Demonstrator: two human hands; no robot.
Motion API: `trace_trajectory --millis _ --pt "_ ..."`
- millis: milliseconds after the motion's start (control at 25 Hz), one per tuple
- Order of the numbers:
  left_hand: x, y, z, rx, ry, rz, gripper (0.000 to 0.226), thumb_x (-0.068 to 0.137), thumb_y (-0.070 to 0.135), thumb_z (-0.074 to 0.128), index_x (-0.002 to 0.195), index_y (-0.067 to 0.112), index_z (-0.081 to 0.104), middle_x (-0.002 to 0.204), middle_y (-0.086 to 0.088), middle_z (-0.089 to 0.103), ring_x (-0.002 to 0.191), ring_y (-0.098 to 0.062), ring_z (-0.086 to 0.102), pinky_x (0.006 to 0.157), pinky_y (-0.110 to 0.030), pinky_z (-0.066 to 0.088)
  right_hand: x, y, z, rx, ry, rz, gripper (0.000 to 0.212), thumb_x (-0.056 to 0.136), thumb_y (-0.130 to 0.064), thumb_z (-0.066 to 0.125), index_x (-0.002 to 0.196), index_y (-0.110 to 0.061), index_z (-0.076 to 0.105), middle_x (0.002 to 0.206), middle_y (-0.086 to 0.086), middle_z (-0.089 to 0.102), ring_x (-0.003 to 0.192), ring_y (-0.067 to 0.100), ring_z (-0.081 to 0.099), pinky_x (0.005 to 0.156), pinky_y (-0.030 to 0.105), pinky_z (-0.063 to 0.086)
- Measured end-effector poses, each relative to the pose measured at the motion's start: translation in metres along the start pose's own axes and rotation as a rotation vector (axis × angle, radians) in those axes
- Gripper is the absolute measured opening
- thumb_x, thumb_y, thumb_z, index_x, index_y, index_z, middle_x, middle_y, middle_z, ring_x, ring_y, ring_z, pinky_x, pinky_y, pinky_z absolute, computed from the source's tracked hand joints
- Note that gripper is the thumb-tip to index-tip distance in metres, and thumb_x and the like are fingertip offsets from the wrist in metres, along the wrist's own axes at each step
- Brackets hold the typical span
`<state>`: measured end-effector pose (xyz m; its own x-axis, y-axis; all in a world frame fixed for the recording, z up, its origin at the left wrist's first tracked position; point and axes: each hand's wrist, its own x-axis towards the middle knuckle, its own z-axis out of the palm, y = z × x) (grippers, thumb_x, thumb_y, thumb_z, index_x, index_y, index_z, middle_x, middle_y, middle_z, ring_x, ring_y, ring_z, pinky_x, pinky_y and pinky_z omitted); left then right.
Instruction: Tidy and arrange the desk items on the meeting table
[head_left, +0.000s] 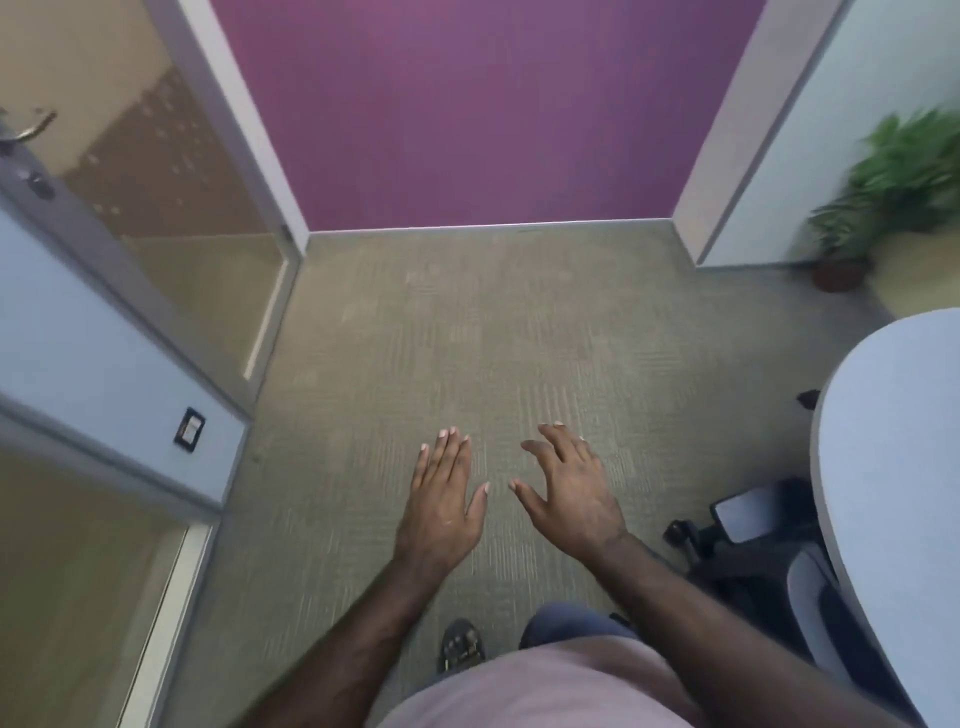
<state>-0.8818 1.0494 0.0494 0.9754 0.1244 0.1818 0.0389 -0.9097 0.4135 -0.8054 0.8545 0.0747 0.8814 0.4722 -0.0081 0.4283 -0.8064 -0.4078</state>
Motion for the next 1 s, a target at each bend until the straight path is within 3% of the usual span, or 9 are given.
trace_trajectory --millis 240,480,720,1000 --pt "0.118 -0.008 0.02 -0.044 -0.029 0.103 0.067 0.105 0.033 0.057 0.159 0.001 0.035 0.169 -0.016 0.029 0.161 -0.026 0.02 0.132 -0.05 0.016 0.081 0.034 -0.018 0.03 0.083 0.135 0.061 0.102 -0.057 0.057 0.152 -0.023 0.05 0.168 0.006 0.039 0.162 0.026 0.024 0.132 0.048 0.023" --pt "0.259 0.002 0.074 -0.033 -0.09 0.258 0.065 0.103 0.031 0.06 0.157 0.0 0.04 0.169 -0.018 0.03 0.16 -0.029 0.022 0.13 -0.052 0.021 0.187 0.114 -0.026 0.048 0.153 0.263 0.06 0.102 -0.054 0.06 0.152 -0.022 0.052 0.167 0.007 0.039 0.161 0.027 0.025 0.13 0.049 0.026" --pt "0.404 0.052 0.116 -0.052 -0.183 0.463 0.065 0.098 0.026 0.067 0.152 -0.002 0.046 0.165 -0.023 0.037 0.156 -0.036 0.031 0.124 -0.058 0.032 0.264 0.204 -0.064 0.043 0.198 0.414 0.059 0.1 -0.054 0.061 0.15 -0.023 0.055 0.166 0.008 0.042 0.16 0.028 0.029 0.129 0.048 0.028" --pt "0.542 0.139 0.17 -0.154 -0.277 0.679 0.066 0.098 0.026 0.068 0.153 -0.002 0.045 0.165 -0.021 0.036 0.157 -0.034 0.03 0.126 -0.057 0.029 0.322 0.289 -0.116 0.017 0.396 0.677 0.059 0.097 -0.055 0.066 0.146 -0.022 0.059 0.161 0.009 0.048 0.156 0.029 0.037 0.128 0.048 0.032"
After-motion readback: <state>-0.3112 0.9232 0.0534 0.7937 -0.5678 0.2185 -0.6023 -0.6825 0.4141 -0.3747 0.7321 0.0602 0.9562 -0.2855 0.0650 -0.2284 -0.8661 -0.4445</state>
